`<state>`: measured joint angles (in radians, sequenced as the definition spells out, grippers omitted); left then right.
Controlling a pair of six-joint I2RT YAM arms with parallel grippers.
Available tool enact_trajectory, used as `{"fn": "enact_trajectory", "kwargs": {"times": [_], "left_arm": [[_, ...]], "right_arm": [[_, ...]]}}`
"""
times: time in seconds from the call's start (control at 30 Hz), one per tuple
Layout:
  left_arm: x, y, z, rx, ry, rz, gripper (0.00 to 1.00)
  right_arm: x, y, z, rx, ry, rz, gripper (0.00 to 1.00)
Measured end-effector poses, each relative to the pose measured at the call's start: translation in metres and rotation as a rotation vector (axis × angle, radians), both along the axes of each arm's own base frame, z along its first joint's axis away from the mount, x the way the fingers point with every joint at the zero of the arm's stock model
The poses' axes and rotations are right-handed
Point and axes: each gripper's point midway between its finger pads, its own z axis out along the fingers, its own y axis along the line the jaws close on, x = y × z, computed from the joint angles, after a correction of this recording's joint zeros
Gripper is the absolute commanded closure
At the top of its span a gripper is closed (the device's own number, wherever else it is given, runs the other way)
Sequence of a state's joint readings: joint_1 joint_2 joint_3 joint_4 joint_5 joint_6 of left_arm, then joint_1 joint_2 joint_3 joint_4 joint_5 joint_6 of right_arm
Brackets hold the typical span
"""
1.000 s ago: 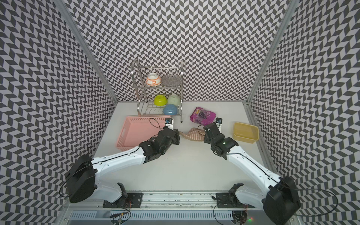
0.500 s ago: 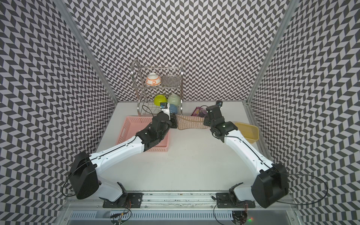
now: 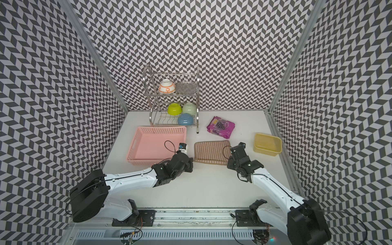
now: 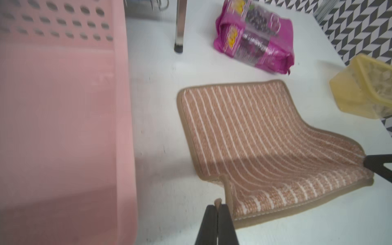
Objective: Fold the square dishcloth
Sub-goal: Flatten out the cleaning item at the center of the board.
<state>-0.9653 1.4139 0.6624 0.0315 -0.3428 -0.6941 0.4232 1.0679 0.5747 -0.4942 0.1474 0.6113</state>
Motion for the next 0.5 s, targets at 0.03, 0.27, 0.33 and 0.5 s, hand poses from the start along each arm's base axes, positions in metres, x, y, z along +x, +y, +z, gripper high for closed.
{"fn": "enact_trajectory", "kwargs": {"times": [0.03,0.27,0.33,0.5], "left_arm": [[-0.007,0.003,-0.008,-0.001,0.020,0.002,1.00],[-0.040,-0.002,-0.029,-0.046,0.093,-0.007,1.00],[-0.047,-0.002,-0.035,-0.051,0.109,-0.008,0.96],[-0.056,-0.001,-0.044,-0.056,0.144,0.001,0.69]], "right_arm": [[-0.005,0.000,-0.004,0.014,0.010,-0.002,1.00],[-0.035,0.000,-0.034,0.078,0.090,-0.020,0.88],[-0.040,-0.001,-0.038,0.088,0.104,-0.027,0.82],[-0.043,0.001,-0.037,0.114,0.099,-0.033,0.60]]}}
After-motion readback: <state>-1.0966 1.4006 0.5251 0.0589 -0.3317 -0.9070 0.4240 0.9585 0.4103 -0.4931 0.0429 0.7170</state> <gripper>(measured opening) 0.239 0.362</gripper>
